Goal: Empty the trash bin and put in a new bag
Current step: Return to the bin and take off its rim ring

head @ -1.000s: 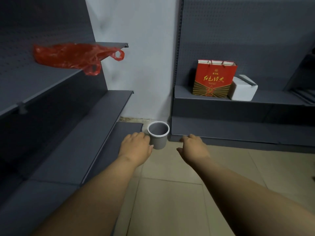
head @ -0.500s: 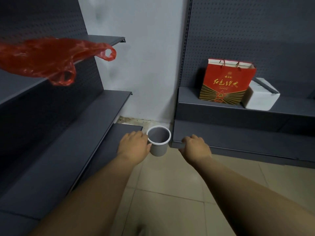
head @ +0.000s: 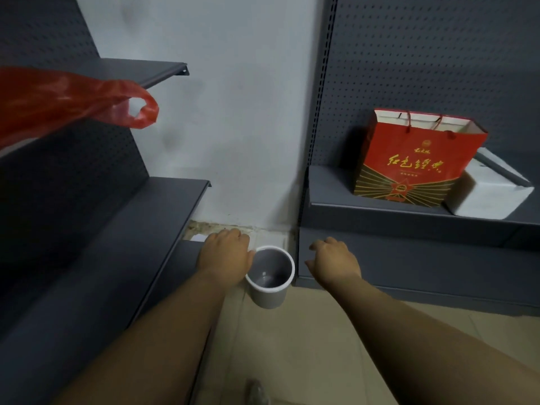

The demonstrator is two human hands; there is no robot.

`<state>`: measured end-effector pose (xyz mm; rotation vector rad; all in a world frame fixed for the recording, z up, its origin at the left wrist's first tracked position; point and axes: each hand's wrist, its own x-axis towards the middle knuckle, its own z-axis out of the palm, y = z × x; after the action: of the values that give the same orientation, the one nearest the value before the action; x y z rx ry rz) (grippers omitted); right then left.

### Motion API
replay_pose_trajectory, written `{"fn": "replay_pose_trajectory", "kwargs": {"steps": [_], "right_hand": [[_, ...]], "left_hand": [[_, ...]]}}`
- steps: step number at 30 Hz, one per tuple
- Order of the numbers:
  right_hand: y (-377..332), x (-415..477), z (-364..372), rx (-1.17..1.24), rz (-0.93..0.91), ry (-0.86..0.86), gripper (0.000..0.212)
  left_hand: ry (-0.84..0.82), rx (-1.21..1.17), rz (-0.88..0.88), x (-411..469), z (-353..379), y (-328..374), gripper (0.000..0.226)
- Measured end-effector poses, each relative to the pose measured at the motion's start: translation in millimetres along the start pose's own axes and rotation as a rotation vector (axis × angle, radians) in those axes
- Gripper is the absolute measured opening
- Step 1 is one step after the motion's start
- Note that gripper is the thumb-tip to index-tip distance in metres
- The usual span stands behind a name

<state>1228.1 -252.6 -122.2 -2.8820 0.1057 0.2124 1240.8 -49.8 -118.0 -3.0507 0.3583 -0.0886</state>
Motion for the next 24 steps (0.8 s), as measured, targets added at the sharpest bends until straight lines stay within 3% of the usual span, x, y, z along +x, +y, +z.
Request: {"fn": "replay_pose_trajectory", "kwargs": {"steps": [7, 16, 24], "right_hand": [[-20, 138, 9, 0.049, 0.044, -0.04, 0.039], [-18, 232, 46, 0.058, 0.085, -0.132, 0.036], [7, 303, 139, 0.061, 0.076, -0.22, 0.04]], "left_hand": [[-0.025, -0.1, 0.002, 127, 35, -53, 0.033], [-0.111, -0.127, -0.005, 213, 95, -67, 0.033], [-0.167, -0.261, -0.086, 262, 212, -67, 0.033]]}}
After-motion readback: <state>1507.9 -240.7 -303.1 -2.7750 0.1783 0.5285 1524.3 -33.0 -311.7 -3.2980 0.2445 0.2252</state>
